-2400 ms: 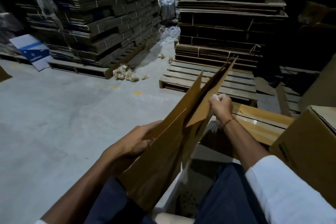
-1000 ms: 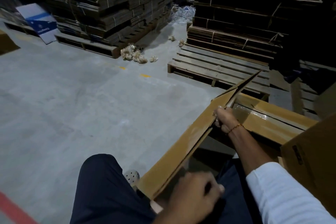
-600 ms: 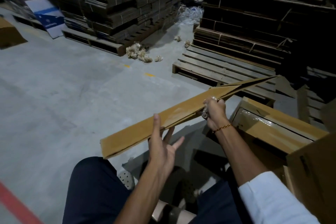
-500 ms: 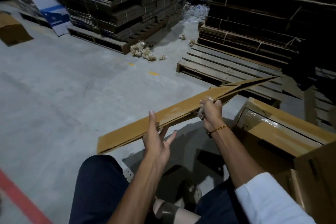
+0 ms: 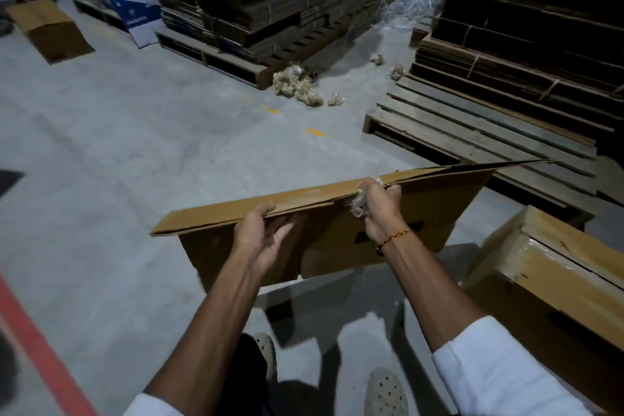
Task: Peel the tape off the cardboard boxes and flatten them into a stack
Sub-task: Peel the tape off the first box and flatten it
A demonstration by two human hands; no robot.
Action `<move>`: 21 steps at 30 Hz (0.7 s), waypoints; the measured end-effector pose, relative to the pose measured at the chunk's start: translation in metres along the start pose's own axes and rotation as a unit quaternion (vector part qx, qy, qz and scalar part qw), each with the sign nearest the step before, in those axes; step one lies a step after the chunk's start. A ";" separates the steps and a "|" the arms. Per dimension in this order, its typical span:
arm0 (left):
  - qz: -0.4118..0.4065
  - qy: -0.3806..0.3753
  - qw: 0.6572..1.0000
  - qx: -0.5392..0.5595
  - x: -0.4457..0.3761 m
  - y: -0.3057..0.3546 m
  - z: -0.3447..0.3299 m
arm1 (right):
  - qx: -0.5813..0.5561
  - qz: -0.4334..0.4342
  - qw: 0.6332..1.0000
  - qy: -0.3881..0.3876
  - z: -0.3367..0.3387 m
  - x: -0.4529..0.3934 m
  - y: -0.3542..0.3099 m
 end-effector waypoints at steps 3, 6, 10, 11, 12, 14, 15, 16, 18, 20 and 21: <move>-0.013 -0.017 1.000 -0.007 -0.045 0.028 -0.019 | -0.019 -0.003 0.999 -0.031 -0.043 -0.029 -0.013; -0.035 -0.049 0.998 -0.023 -0.084 0.055 -0.036 | -0.055 0.007 0.997 -0.055 -0.084 -0.054 -0.025; -0.055 -0.041 0.998 0.004 -0.138 0.083 -0.026 | -0.105 0.007 0.990 -0.092 -0.131 -0.084 -0.013; -0.060 -0.027 0.997 0.032 -0.153 0.086 -0.016 | -0.115 0.002 0.989 -0.096 -0.141 -0.092 -0.002; -0.076 -0.006 0.995 0.065 -0.168 0.089 -0.002 | -0.118 -0.005 0.988 -0.100 -0.151 -0.101 0.013; -0.118 0.062 0.986 0.099 -0.191 0.088 0.036 | -0.092 -0.034 0.989 -0.108 -0.168 -0.117 0.054; -0.139 0.113 0.980 0.093 -0.197 0.085 0.055 | -0.067 -0.055 0.990 -0.113 -0.174 -0.125 0.078; -0.145 0.152 0.975 0.074 -0.200 0.080 0.071 | -0.034 -0.082 0.989 -0.121 -0.179 -0.131 0.103; -0.126 0.201 0.971 0.022 -0.205 0.064 0.098 | 0.032 -0.140 0.980 -0.140 -0.181 -0.137 0.152; -0.081 0.229 0.968 -0.068 -0.207 0.051 0.121 | 0.069 -0.182 0.970 -0.148 -0.171 -0.136 0.190; -0.061 0.230 0.962 -0.132 -0.206 0.048 0.127 | 0.087 -0.190 0.966 -0.151 -0.164 -0.133 0.201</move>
Point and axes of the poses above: each hand's wrist, its own x-axis away from the middle knuckle, its own z-axis out of the back of the hand, y = z × x, the point moved 10 cm from there along -x, towards the middle knuckle, and after that the axes turned 12 degrees about x, right-handed, at the moved point
